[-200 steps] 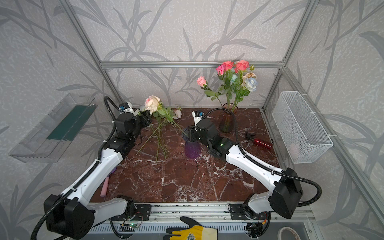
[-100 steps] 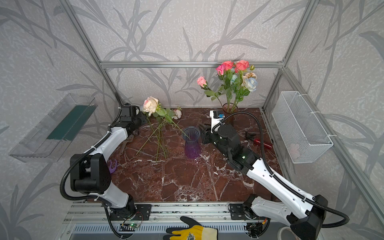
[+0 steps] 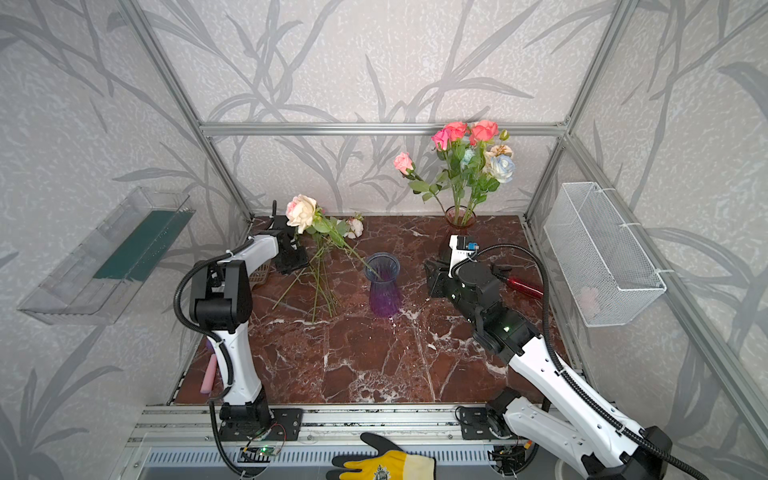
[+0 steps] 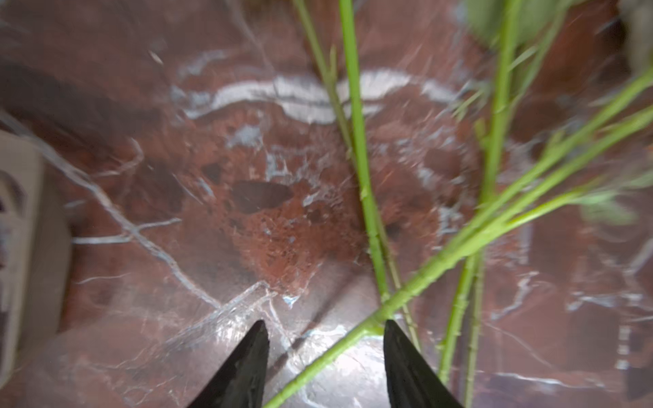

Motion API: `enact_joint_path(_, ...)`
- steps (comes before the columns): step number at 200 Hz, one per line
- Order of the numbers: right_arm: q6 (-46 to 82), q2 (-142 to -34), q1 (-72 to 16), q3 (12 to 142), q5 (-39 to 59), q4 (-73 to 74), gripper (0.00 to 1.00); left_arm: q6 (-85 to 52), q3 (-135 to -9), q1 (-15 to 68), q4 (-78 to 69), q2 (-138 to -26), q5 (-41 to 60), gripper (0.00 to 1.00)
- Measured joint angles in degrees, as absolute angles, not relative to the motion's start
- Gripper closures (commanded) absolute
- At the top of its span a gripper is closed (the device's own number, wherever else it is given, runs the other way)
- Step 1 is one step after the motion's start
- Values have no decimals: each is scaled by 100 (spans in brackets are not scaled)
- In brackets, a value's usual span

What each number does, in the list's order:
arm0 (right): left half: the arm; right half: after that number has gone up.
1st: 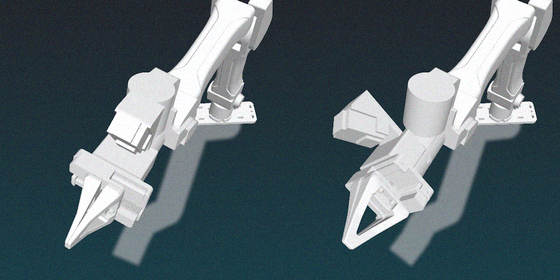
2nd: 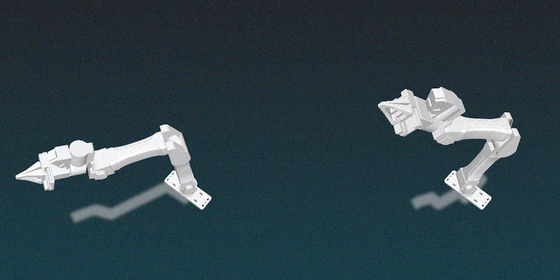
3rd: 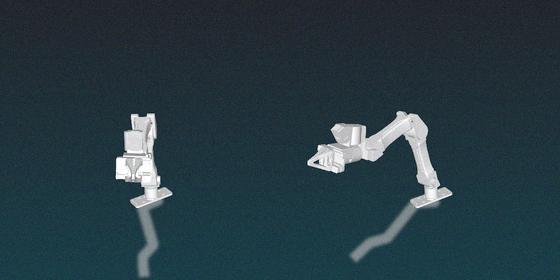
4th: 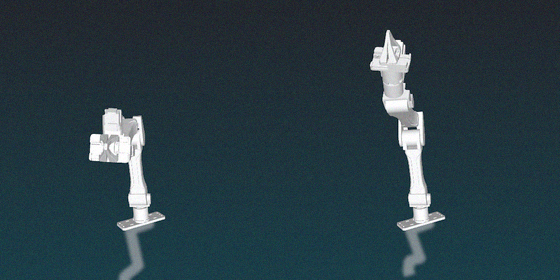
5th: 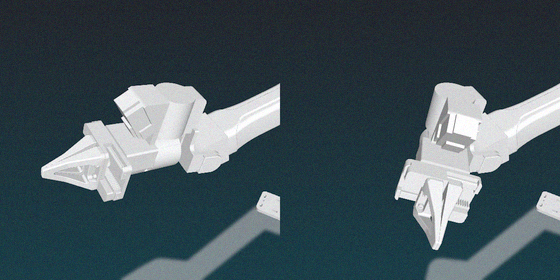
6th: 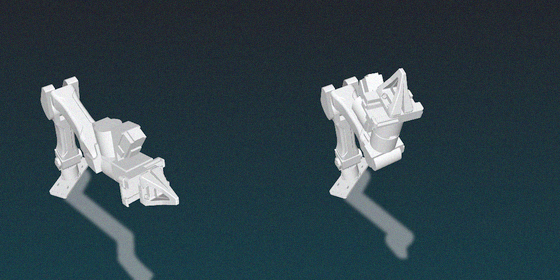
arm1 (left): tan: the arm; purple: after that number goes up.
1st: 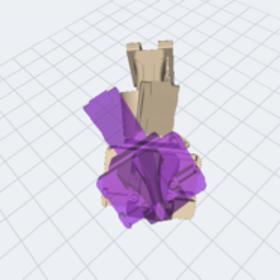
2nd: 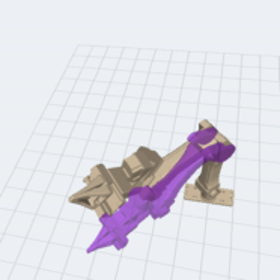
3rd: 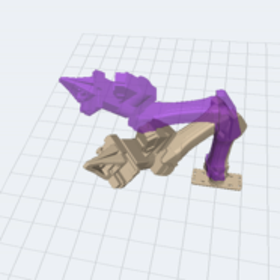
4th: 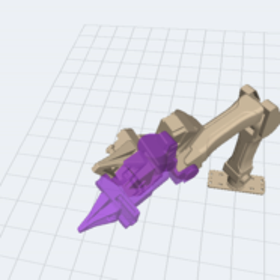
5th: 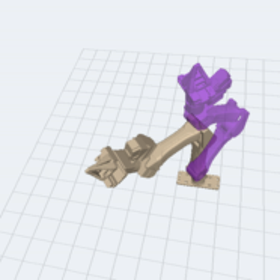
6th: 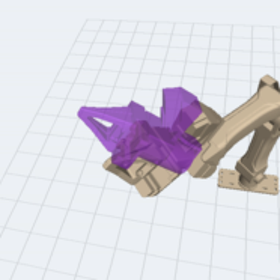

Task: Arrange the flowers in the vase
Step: 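Open right gripper and withdraw while left gripper reaches to the stem pile, then grasp a pale pink peony stem in the pile with left gripper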

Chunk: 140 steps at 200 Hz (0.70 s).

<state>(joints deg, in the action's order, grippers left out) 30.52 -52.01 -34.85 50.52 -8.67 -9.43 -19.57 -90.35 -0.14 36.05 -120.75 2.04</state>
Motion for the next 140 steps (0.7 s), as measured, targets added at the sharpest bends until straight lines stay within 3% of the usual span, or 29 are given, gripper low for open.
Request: enact_joint_path(140, 3192, -5214, -3389, 5013, -617, -961, 63, -1603, -9142, 440, 3942, -12088, 110, 50)
